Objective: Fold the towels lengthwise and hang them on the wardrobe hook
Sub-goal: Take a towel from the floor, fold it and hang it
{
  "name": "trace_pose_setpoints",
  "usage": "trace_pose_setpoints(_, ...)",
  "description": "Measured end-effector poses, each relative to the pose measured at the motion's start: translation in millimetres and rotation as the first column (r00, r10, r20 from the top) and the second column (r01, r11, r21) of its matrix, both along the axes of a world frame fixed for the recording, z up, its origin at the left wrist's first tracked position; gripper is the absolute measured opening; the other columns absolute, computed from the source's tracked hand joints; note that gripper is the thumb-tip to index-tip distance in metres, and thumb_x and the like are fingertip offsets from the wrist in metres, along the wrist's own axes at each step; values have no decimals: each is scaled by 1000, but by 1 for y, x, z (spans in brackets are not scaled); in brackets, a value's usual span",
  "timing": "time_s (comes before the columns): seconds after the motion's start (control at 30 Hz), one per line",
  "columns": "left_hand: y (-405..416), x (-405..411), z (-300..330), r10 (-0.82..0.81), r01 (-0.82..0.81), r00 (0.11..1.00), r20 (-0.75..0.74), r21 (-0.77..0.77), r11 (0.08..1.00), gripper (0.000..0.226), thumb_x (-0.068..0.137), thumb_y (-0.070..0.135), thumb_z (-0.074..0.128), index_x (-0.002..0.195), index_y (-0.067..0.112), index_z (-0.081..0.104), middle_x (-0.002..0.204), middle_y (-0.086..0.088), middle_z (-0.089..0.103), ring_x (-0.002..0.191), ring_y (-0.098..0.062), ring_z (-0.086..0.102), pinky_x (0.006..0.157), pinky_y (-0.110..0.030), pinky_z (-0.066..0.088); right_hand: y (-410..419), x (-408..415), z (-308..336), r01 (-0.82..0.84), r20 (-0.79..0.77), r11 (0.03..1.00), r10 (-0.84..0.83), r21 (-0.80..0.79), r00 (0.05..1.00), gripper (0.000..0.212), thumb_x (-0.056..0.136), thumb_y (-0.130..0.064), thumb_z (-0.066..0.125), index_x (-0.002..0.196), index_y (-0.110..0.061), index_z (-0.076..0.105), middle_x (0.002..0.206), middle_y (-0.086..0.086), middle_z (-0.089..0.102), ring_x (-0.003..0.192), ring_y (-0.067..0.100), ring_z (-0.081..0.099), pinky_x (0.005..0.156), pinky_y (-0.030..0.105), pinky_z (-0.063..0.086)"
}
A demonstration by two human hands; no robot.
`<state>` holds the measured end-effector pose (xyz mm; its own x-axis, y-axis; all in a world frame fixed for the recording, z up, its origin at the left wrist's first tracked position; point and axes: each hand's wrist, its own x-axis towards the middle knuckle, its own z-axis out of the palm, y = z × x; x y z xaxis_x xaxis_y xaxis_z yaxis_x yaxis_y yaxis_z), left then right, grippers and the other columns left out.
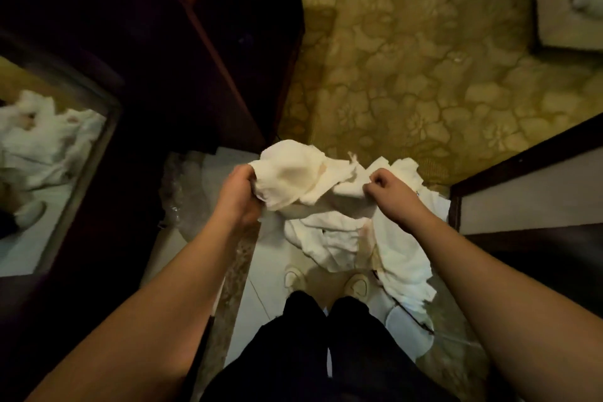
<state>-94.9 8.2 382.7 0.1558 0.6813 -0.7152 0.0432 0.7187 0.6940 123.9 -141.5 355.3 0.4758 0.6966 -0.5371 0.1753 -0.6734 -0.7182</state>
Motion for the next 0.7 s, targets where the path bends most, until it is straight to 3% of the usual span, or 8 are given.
trace_pose_setpoints(0.03, -1, 1, 15, 10, -11, 1000, 9, 3, 1000, 23, 94, 14, 46, 100, 3, 65, 87, -10, 71, 78, -23, 68, 60, -31, 58, 2, 0, 6, -14, 26, 1000, 13, 8, 1000, 17, 95, -21, 56, 81, -17, 46, 70, -1, 46, 63, 15, 42, 59, 33, 31)
trace_pose_setpoints(0.1, -3, -1, 45, -6, 8, 1000, -23, 94, 996, 15, 97, 15, 47, 96, 8, 60, 90, -12, 65, 77, -23, 64, 59, -32, 56, 3, -2, 22, -46, 69, 999, 44, 27, 997, 15, 96, -24, 56, 86, -16, 48, 72, 0, 50, 67, 17, 46, 62, 33, 34)
trace_pose_setpoints(0.2, -7, -15, 88, -93, 140, 984, -154, 325, 935, 8, 97, 27, 57, 98, 21, 62, 103, -10, 67, 93, -26, 64, 76, -41, 54, 2, -5, 47, -100, 127, 994, 94, 43, 987, 16, 96, -30, 56, 87, -18, 50, 75, 1, 54, 72, 20, 51, 65, 35, 38)
trace_pose_setpoints(0.33, -23, -32, 141, -178, 293, 943, -281, 449, 845, 9, 87, 32, 67, 88, 26, 74, 82, -2, 72, 78, -23, 67, 69, -36, 51, 0, -14, 78, -283, 220, 959, 275, 3, 936, 16, 95, -33, 60, 99, -18, 57, 91, 1, 64, 82, 19, 59, 73, 35, 47)
trace_pose_setpoints(0.43, -41, -40, 175, -191, 361, 916, -352, 516, 777, 18, 91, 33, 66, 91, 17, 72, 83, -10, 68, 74, -25, 64, 62, -33, 48, 2, -39, 120, -359, 195, 911, 321, 204, 927, 15, 95, -29, 65, 105, -21, 59, 97, -4, 63, 84, 14, 61, 72, 26, 51)
trace_pose_setpoints(0.53, -61, -49, 201, -185, 392, 906, -382, 583, 712, 28, 93, 39, 63, 92, 12, 71, 90, -18, 67, 76, -26, 64, 63, -34, 48, -4, -81, 172, -396, 143, 807, 372, 439, 917, 41, 86, -34, 75, 121, -27, 55, 113, -14, 59, 101, -4, 57, 80, 9, 43)
trace_pose_setpoints(0.63, -81, -60, 218, -209, 421, 896, -392, 601, 679, 32, 94, 40, 62, 91, 9, 69, 80, -14, 61, 70, -21, 57, 58, -29, 42, -14, -120, 207, -433, 153, 748, 416, 503, 896, 69, 80, -40, 80, 137, -32, 44, 127, -16, 53, 117, -5, 50, 93, 10, 40)
trace_pose_setpoints(0.7, -95, -73, 224, -218, 412, 903, -369, 609, 677, 28, 94, 40, 62, 87, 13, 67, 76, -5, 60, 67, -16, 57, 52, -23, 40, -23, -145, 219, -424, 224, 736, 361, 528, 905, 67, 81, -39, 79, 138, -30, 44, 128, -15, 53, 115, -3, 52, 93, 13, 43)
